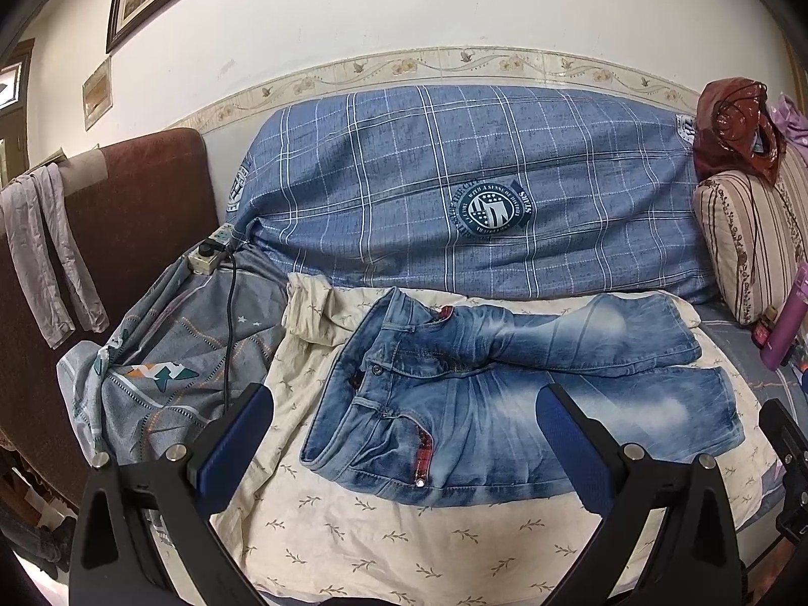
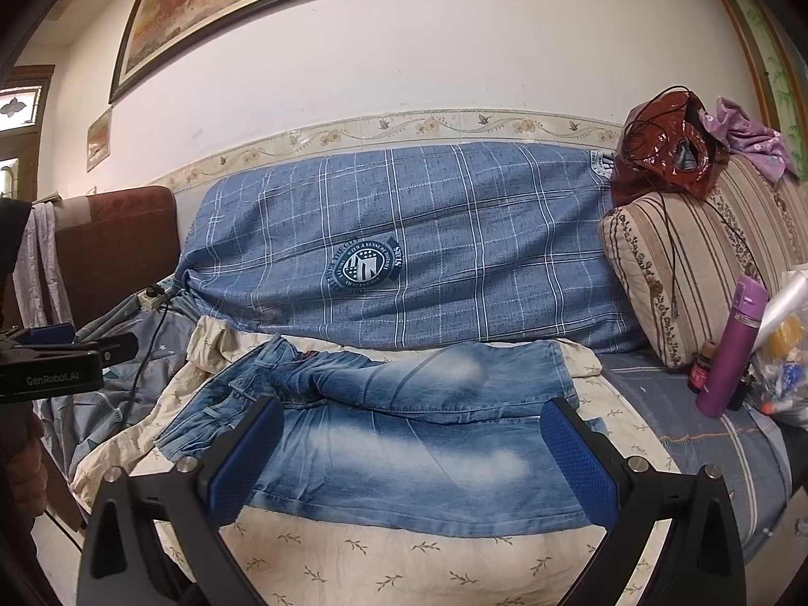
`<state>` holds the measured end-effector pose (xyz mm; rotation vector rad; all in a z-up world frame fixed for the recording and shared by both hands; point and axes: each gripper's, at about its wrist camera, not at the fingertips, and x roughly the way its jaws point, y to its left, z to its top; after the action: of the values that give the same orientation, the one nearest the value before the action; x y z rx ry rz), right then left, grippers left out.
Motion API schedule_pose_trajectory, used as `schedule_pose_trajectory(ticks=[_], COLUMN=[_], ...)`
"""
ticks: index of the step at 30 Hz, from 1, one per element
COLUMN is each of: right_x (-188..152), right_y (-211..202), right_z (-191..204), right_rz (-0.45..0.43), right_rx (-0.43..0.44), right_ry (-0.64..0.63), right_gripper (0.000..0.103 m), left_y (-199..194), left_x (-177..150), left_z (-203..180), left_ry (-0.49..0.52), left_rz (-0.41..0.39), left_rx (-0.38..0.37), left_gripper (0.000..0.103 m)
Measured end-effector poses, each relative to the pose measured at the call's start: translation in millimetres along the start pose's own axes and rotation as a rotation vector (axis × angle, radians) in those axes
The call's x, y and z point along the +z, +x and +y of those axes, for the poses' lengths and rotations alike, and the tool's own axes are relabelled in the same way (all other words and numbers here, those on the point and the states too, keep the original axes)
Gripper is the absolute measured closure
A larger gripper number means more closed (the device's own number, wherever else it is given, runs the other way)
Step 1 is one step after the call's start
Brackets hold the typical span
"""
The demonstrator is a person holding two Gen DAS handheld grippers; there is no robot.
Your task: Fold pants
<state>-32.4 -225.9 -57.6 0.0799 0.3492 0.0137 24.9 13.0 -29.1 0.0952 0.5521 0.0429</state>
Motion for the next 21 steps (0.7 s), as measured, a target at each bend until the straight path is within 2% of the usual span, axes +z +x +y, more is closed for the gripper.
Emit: schedule_pose_trajectory(ticks=[21], right_x=[-7], right_y=[20], right_z=[0], right_rz=[0.043], right_rx=[-0.005], right_ry=[0.005], right_gripper=[0.0], left_y=[22], left_x=[-3], left_z=[3], left_ry=[0.023], left_rz=[0.042], left_rx=[0.015], left_gripper=[0.0])
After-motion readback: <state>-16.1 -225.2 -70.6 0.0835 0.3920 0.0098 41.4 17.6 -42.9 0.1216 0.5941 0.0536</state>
